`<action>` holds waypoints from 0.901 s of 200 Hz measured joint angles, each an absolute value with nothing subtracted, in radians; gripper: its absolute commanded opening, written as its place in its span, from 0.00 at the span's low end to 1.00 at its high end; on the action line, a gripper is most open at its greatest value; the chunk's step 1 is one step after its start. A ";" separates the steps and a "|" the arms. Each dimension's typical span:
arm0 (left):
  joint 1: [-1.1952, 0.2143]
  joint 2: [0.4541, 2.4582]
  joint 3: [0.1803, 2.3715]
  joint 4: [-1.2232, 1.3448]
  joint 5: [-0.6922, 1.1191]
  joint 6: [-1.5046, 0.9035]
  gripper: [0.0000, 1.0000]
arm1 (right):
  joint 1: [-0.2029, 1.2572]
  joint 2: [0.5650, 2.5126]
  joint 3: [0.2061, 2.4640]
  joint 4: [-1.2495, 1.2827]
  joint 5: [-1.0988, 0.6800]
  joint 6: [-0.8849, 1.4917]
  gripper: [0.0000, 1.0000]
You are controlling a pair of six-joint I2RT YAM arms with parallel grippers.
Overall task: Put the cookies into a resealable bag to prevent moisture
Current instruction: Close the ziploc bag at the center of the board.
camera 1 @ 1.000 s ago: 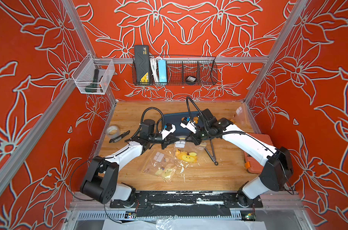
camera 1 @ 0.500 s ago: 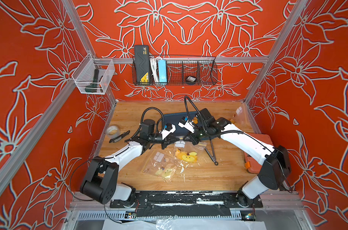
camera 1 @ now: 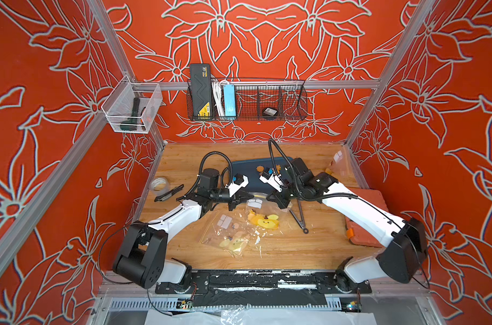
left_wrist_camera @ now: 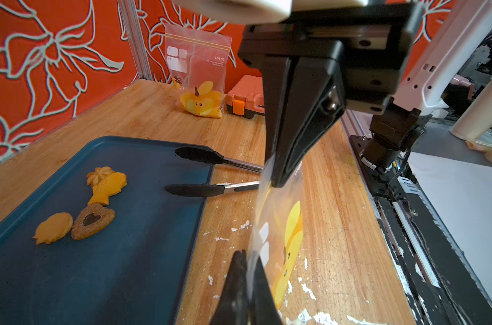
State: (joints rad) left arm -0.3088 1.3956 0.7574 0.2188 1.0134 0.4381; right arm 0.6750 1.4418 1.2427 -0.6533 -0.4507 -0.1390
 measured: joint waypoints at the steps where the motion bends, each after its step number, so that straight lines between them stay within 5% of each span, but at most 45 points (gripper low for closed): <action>1: -0.309 1.396 0.758 0.219 1.013 0.438 0.00 | 0.675 1.441 1.242 -0.653 -0.450 -0.139 0.16; 15: -0.310 1.394 0.758 0.218 1.011 0.438 0.00 | 0.678 1.420 1.220 -0.649 -0.431 -0.132 0.42; 31: -0.307 1.394 0.757 0.219 1.007 0.437 0.00 | 0.678 1.393 1.184 -0.647 -0.393 -0.125 0.47; 37: -0.307 1.394 0.757 0.219 1.007 0.437 0.00 | 0.677 1.385 1.173 -0.648 -0.380 -0.119 0.39; 44: -0.307 1.394 0.757 0.219 1.007 0.435 0.00 | 0.677 1.380 1.166 -0.650 -0.369 -0.113 0.00; 67: -0.307 1.394 0.757 0.219 1.010 0.430 0.00 | 0.672 1.377 1.162 -0.651 -0.358 -0.110 0.00; 85: -0.309 1.394 0.757 0.223 1.024 0.425 0.42 | 0.672 1.377 1.161 -0.649 -0.363 -0.106 0.00; 105: -0.316 1.394 0.757 0.234 1.034 0.409 0.57 | 0.672 1.374 1.150 -0.642 -0.377 -0.102 0.00; 150: -0.349 1.401 0.775 0.265 1.035 0.384 0.53 | 0.672 1.365 1.142 -0.640 -0.402 -0.095 0.00; 180: -0.388 1.431 0.817 0.270 1.029 0.379 0.39 | 0.672 1.353 1.130 -0.635 -0.405 -0.091 0.00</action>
State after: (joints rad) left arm -0.3878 1.4307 0.8173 0.2695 1.0294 0.3794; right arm 0.6724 1.3525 1.1297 -0.6353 -0.4049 -0.0910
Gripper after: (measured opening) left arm 0.450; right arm 0.050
